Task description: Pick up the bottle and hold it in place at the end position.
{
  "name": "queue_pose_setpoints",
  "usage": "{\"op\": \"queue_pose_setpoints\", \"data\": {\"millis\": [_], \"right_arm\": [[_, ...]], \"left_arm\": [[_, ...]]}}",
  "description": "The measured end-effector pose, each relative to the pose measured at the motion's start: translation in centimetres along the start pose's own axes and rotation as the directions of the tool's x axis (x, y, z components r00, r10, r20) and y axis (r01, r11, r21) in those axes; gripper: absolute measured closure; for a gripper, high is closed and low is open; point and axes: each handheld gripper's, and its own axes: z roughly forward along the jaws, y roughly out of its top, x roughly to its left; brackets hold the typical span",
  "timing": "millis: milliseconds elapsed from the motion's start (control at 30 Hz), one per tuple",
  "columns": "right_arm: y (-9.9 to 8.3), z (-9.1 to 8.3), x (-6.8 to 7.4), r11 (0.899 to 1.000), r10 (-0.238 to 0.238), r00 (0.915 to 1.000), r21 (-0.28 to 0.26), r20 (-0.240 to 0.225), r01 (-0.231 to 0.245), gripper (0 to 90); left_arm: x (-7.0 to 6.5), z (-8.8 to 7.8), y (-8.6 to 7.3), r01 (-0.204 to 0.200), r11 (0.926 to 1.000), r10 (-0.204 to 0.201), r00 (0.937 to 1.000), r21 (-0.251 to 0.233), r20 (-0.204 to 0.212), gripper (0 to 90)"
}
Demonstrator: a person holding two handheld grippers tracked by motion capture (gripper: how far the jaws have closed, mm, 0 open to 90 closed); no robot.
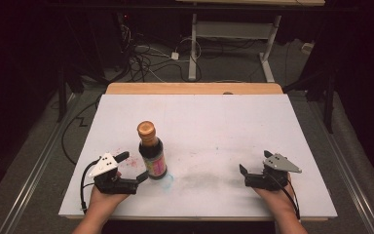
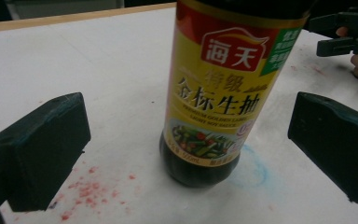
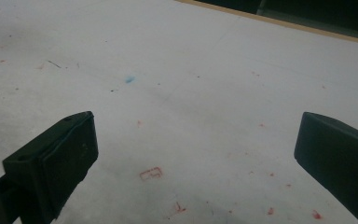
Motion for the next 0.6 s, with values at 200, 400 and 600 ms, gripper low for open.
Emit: {"op": "queue_pose_setpoints", "data": {"millis": [200, 400, 600], "right_arm": [[0.0, 0.0, 0.0, 1.0, -0.002, 1.0, -0.001, -0.002, 0.002, 0.1], [0.0, 0.0, 0.0, 1.0, -0.002, 1.0, 0.0, 0.0, 0.002, 0.1], [0.0, 0.0, 0.0, 1.0, -0.005, 1.0, 0.0, 0.002, 0.005, 0.1]], "left_arm": [[-0.5, 0.6, 0.0, 0.004, 0.9998, -0.004, 1.0, 0.019, 0.008, 0.0], [-1.0, 1.2, -0.1, -0.003, 0.9996, 0.002, 0.9997, 0.027, 0.022, 0.0], [-1.6, 2.2, -0.4, -0.02, 0.999, 0.018, 0.9991, 0.04, 0.037, 0.0]]}}
